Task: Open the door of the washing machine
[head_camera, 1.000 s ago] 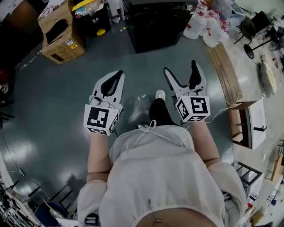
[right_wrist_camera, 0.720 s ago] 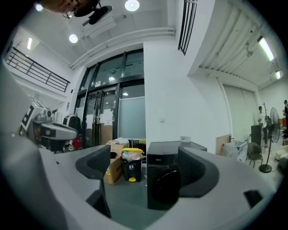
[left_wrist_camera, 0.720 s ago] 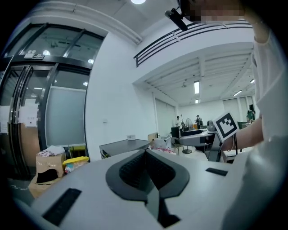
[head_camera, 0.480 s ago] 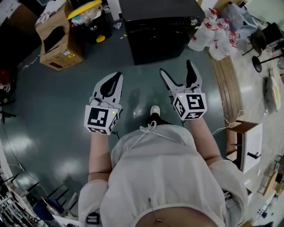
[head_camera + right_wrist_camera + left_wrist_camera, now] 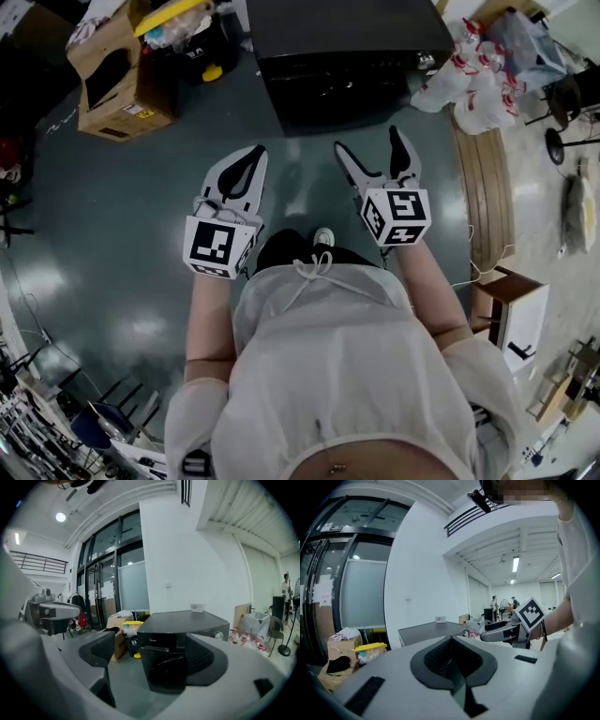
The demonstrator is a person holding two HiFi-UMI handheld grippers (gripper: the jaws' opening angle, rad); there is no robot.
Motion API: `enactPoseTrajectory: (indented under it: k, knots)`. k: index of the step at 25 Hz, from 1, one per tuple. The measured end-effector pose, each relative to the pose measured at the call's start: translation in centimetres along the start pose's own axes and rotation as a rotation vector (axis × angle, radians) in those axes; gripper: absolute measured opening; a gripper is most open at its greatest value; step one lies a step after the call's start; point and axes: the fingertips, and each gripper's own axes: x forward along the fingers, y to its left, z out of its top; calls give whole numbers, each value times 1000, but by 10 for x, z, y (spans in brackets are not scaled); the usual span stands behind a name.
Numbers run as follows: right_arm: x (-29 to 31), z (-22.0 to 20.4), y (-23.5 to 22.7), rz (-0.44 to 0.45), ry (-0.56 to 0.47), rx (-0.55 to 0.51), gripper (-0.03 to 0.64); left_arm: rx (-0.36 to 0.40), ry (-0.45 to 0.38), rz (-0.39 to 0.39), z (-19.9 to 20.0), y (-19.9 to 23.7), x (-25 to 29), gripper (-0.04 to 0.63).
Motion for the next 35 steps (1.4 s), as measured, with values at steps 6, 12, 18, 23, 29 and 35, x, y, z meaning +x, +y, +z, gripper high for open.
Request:
enactPoseTrajectory:
  k: [6, 12, 18, 23, 29, 35]
  knots:
    - [68, -41, -4, -56, 147, -7, 463, -32, 29, -49, -34, 43, 45, 21]
    - [153, -90, -5, -182, 283, 112, 459, -57, 83, -166, -75, 102, 100, 21]
    - [221, -171, -14, -328, 449, 305, 417, -91, 150, -249, -126, 151, 149, 21]
    - [253, -231, -16, -398, 557, 384, 397, -74, 162, -309, -179, 172, 174, 21]
    - [294, -284, -35, -450, 634, 441, 373, -105, 208, -280, -232, 191, 202, 21]
    - [317, -320, -47, -512, 682, 537, 328, -85, 205, -258, -260, 200, 220, 21]
